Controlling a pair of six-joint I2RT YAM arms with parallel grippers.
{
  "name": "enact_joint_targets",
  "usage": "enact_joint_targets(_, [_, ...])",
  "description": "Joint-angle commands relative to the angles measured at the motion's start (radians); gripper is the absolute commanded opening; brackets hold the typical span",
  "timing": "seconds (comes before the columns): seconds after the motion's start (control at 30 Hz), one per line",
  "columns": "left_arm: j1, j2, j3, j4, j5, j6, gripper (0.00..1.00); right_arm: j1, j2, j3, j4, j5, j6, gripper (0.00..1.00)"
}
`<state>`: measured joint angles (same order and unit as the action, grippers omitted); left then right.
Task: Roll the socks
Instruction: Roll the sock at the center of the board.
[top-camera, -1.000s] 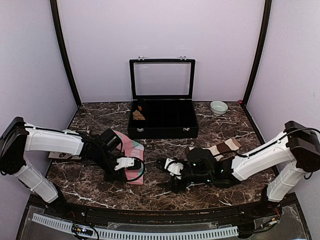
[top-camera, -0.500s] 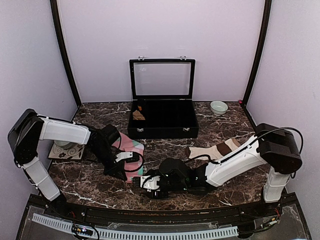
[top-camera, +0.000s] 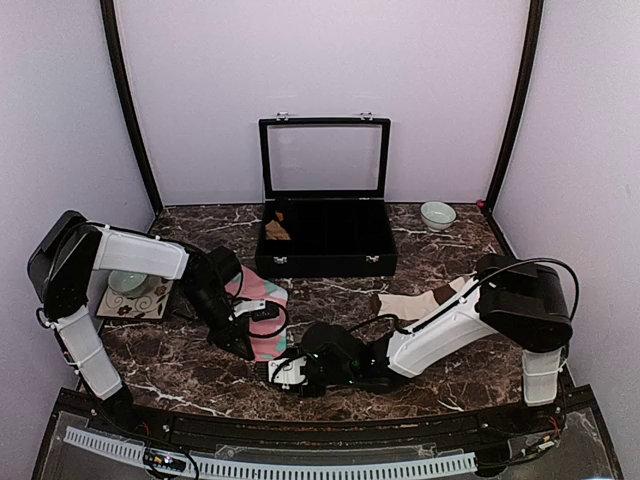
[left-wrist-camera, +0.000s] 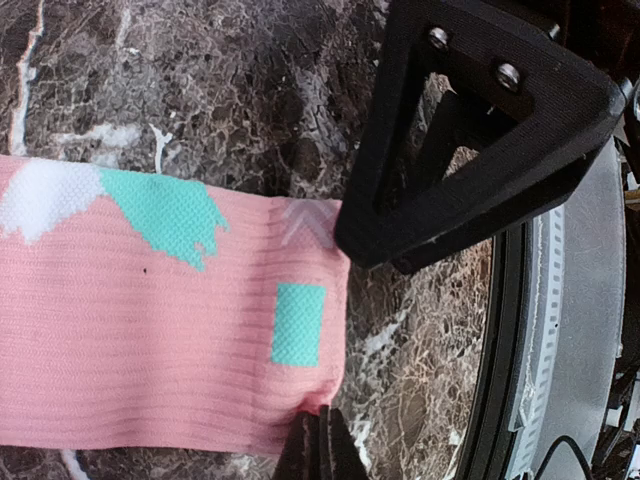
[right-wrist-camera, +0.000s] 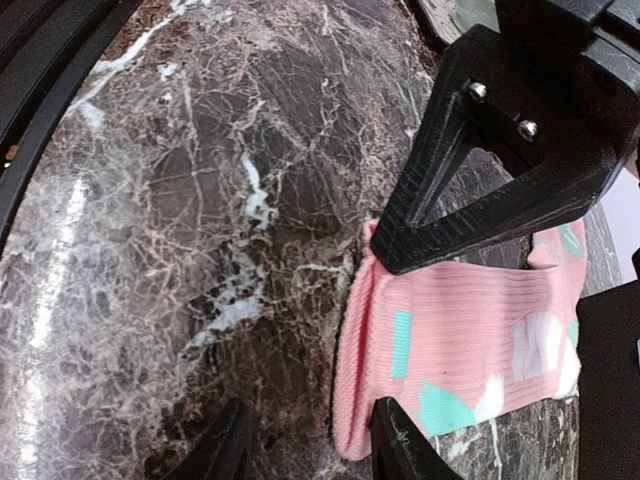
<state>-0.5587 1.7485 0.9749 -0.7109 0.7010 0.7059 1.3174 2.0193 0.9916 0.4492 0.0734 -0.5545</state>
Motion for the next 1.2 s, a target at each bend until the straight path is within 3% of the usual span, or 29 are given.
enact_joint_targets(0.0, [0.008, 0.001, 0.022, -0.073, 0.032, 0.042, 0.00, -0.016, 0.030, 0.022, 0.095, 0.062, -0.024, 0.41])
enact_joint_targets(0.3, [0.013, 0.001, 0.050, -0.087, 0.032, 0.040, 0.00, -0.018, 0.053, 0.019, 0.071, 0.028, -0.039, 0.40])
enact_joint_targets(0.73, [0.014, -0.016, 0.042, -0.070, 0.003, 0.038, 0.00, -0.021, 0.084, 0.059, 0.053, 0.087, 0.014, 0.00])
enact_joint_targets(0.83, [0.015, -0.051, 0.015, -0.052, -0.022, 0.043, 0.02, -0.033, 0.080, 0.065, 0.047, 0.067, 0.059, 0.00])
enact_joint_targets(1.0, [0.015, -0.142, -0.048, 0.004, -0.094, 0.035, 0.15, -0.048, 0.062, 0.097, -0.046, -0.032, 0.135, 0.00])
enact_joint_targets(1.17, [0.021, -0.361, -0.209, 0.186, -0.195, -0.028, 0.21, -0.071, 0.037, 0.125, -0.189, -0.192, 0.268, 0.00])
